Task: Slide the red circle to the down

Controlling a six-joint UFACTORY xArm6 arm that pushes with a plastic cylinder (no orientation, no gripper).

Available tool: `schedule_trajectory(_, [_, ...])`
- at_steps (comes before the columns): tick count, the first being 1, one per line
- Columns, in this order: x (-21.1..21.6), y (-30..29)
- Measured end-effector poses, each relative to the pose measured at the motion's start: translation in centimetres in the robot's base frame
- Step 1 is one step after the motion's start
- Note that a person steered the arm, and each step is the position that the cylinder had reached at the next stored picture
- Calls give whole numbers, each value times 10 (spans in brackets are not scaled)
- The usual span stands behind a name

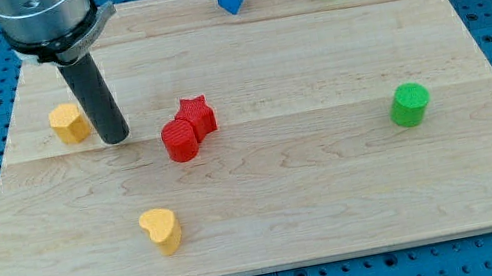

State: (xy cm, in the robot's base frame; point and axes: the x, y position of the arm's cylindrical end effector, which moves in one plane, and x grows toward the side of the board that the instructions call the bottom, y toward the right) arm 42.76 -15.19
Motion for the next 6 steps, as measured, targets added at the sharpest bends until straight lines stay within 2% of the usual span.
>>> schedule_trajectory(2, [-11, 5])
schedule_trajectory(3, [-33, 21])
schedule_trajectory(4, [-71, 83])
schedule_trajectory(5, [-65, 159])
schedule_trajectory(6, [-53, 93])
